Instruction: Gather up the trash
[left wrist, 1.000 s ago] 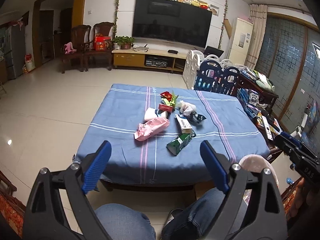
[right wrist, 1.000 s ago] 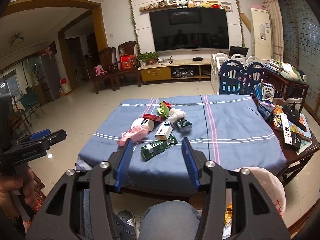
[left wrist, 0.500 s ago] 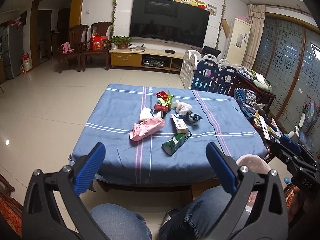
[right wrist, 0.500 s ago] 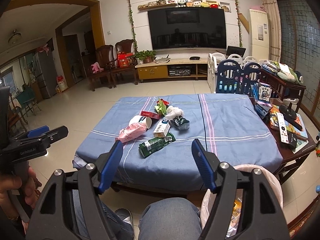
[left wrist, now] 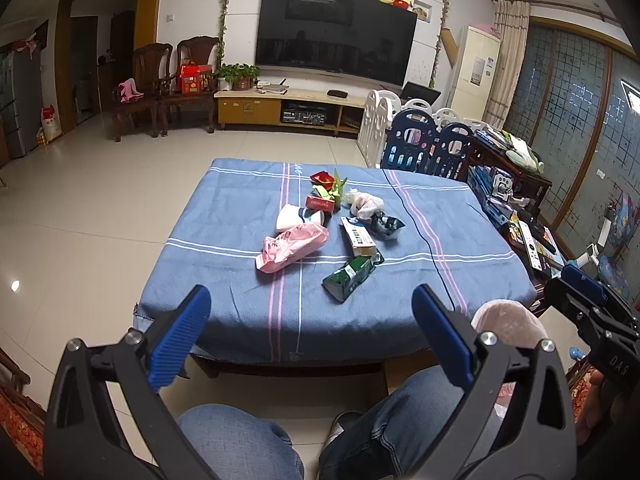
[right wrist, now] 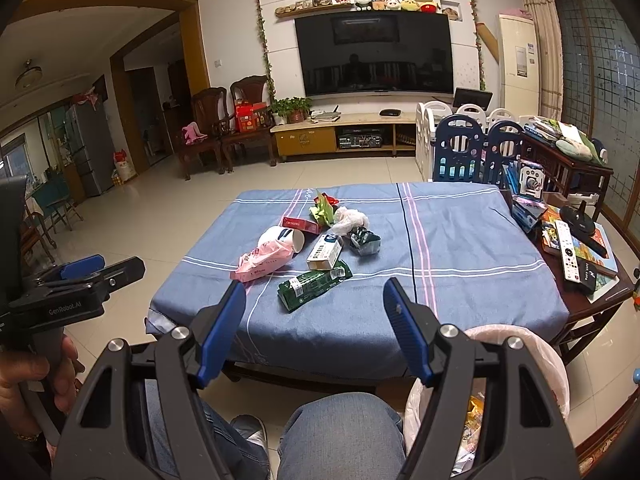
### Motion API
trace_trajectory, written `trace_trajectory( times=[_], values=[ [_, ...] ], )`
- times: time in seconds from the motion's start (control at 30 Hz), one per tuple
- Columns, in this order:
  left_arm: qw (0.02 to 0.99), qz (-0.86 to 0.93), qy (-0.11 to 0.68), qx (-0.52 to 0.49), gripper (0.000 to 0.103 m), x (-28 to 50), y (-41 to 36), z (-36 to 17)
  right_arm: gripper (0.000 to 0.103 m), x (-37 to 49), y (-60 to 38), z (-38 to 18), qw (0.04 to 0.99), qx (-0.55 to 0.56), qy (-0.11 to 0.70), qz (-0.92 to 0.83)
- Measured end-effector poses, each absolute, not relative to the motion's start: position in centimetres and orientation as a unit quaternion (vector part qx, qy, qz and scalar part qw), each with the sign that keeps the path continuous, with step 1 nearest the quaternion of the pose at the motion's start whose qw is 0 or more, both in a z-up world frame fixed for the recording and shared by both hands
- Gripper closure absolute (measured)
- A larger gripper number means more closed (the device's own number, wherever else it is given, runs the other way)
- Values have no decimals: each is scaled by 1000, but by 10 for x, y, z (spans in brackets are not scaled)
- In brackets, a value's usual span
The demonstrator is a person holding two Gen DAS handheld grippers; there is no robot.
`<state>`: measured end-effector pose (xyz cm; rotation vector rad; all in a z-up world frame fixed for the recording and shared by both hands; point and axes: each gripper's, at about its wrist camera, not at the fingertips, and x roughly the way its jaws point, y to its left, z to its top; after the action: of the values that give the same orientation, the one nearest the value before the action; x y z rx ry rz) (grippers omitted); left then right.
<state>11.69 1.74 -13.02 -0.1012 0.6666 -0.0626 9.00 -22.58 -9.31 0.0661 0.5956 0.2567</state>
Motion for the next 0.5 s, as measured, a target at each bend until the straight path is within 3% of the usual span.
trace_trajectory(
  times=[0.5],
  values=[
    [938,-34,342,-50,3,129,16,-146,33,99,-221,-103,943,33,306,127]
  ],
)
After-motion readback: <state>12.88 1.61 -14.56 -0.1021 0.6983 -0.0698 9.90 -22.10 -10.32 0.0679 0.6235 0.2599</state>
